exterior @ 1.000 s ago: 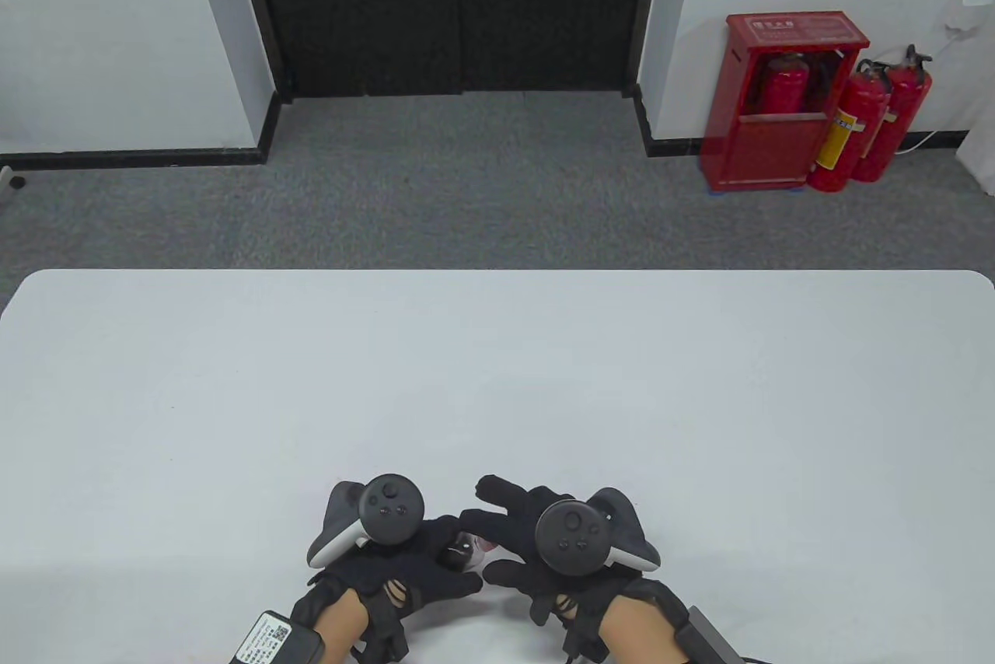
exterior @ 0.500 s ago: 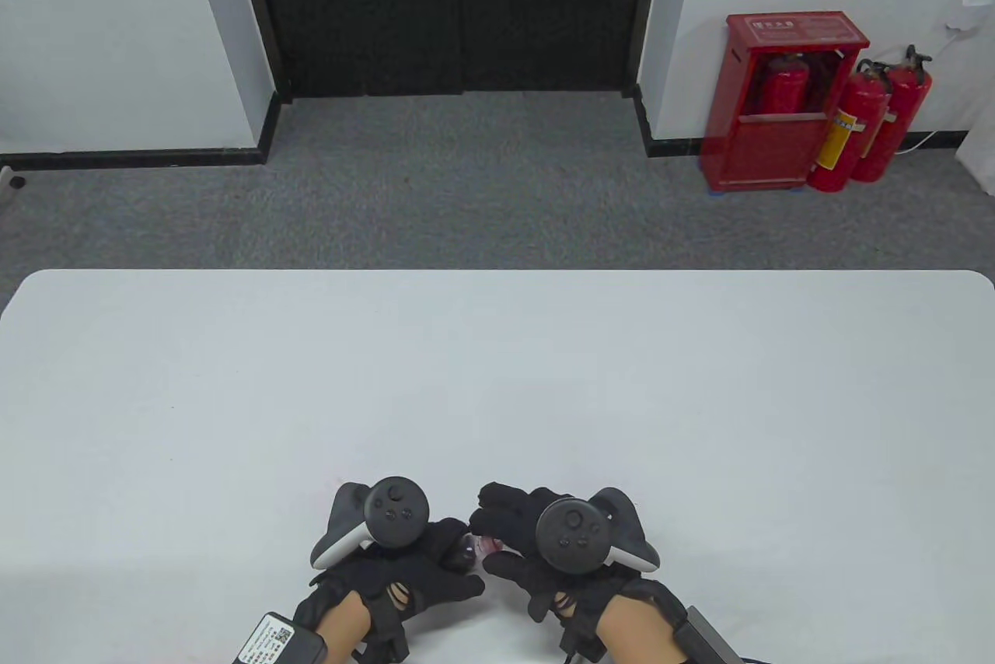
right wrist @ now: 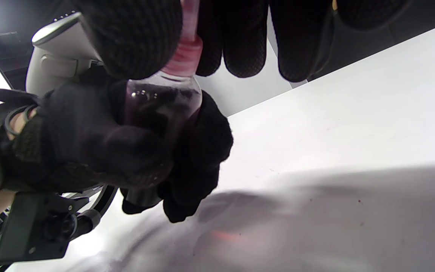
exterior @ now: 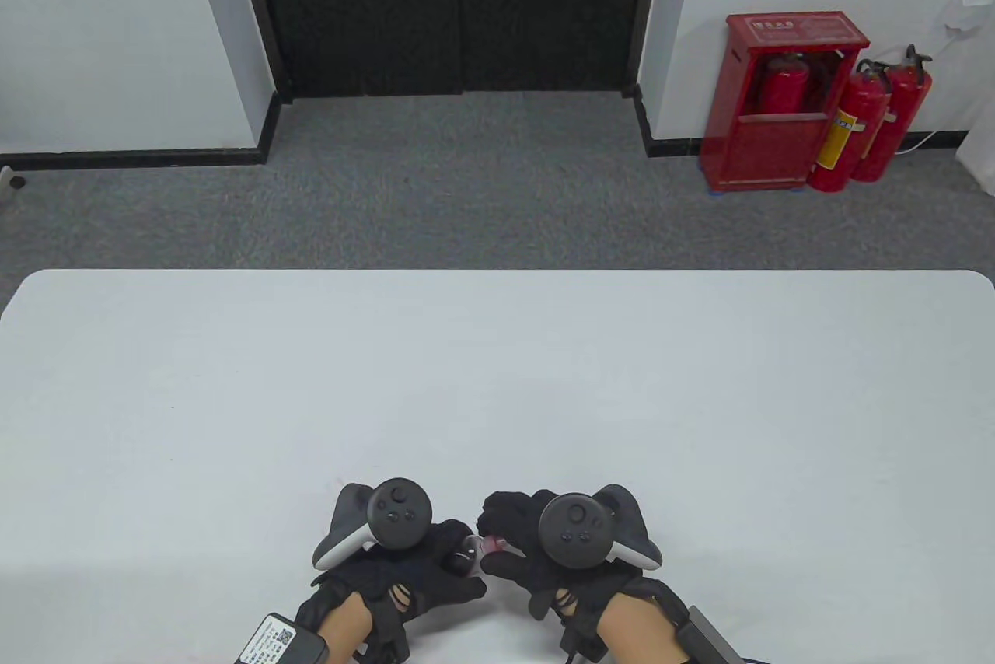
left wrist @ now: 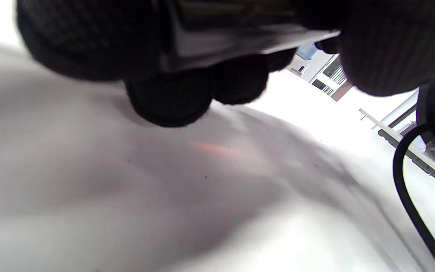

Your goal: Close soy sauce bottle by twisting cap

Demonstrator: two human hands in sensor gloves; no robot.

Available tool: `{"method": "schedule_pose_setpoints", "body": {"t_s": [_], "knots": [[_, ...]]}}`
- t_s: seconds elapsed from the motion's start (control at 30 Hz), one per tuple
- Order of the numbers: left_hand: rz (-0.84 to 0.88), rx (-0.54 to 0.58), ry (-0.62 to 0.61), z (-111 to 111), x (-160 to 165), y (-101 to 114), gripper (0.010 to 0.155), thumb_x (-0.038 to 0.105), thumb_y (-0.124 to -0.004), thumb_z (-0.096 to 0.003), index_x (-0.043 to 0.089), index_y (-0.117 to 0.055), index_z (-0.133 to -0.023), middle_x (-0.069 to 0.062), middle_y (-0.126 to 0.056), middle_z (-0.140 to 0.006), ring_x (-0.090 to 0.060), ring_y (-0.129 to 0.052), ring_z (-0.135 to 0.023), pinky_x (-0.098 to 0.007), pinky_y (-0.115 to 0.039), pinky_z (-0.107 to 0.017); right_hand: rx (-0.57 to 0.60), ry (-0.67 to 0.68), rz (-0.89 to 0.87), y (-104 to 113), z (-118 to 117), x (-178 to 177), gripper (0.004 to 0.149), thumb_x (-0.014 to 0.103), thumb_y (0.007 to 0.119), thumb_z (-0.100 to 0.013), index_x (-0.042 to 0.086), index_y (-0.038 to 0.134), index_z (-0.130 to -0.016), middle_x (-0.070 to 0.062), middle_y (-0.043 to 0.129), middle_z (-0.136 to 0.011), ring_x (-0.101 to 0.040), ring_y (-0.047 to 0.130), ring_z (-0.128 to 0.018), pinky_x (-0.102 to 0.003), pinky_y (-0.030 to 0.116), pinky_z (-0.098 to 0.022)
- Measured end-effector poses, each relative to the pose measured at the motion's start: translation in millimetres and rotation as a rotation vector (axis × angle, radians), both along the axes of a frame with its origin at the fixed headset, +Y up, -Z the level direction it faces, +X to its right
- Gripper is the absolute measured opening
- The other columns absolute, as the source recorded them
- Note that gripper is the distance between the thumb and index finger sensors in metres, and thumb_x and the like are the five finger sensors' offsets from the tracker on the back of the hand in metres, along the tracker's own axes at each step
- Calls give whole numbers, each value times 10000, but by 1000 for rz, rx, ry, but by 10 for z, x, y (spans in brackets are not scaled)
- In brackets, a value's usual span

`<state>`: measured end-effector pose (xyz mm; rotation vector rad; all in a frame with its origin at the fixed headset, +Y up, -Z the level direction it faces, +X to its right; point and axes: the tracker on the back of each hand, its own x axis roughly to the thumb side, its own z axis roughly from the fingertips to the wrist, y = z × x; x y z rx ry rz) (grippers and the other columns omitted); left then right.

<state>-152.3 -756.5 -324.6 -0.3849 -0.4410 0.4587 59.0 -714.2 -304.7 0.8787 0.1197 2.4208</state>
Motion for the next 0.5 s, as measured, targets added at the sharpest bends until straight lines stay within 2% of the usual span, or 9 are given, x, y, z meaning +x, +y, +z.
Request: {"method": "schedule_pose_setpoints", "body": {"t_s": [0.13, 0.23, 0.27, 0.33, 0.43, 0.5], "knots": [[-4, 2, 0, 0, 0, -1, 627, 712, -901, -340, 435, -778, -889, 167, -963, -795, -150, -1113, -616, -340, -937, -295, -10, -4, 8, -8, -6, 2, 610, 466, 812, -398, 177, 738, -929, -116, 749, -1061, -469, 831, -739, -656, 649, -481], [8, -1, 6, -3, -8, 3, 626, 712, -901, -341, 435, -778, -889, 168, -962, -795, -151, -1111, -619, -340, -937, -296, -20, 32, -4, -16, -9, 18, 736, 472, 830, -384, 315, 549, -1045, -117, 553, -1161, -484, 766, -800, -666, 616, -510], [12, -1, 7, -4, -11, 2, 626, 712, -902, -340, 436, -779, -888, 169, -963, -794, -151, -1112, -616, -339, -937, -296, -9, 64, -21, -21, -9, 25, 766, 435, 854, -383, 399, 482, -1051, -98, 468, -1188, -487, 744, -819, -667, 609, -517], [31, -21, -5, -6, -14, -2, 626, 716, -897, -341, 439, -775, -889, 173, -962, -795, -147, -1111, -620, -337, -937, -300, 29, 85, -27, -21, -1, 21, 786, 383, 894, -369, 454, 476, -1031, -66, 443, -1195, -488, 741, -824, -670, 605, -522], [75, -52, -6, -2, -19, -4, 628, 715, -897, -343, 436, -775, -891, 169, -960, -798, -152, -1110, -621, -341, -936, -304, 80, 104, -15, -3, 19, -5, 744, 369, 898, -369, 443, 530, -1012, -56, 477, -1187, -480, 761, -812, -665, 616, -520], [77, -53, -9, -2, -23, 2, 629, 716, -896, -343, 436, -774, -892, 170, -960, -799, -151, -1110, -623, -341, -936, -304, 97, 108, -10, 11, 34, -23, 676, 361, 875, -380, 392, 587, -991, -64, 503, -1179, -477, 770, -805, -667, 616, -520]]}}
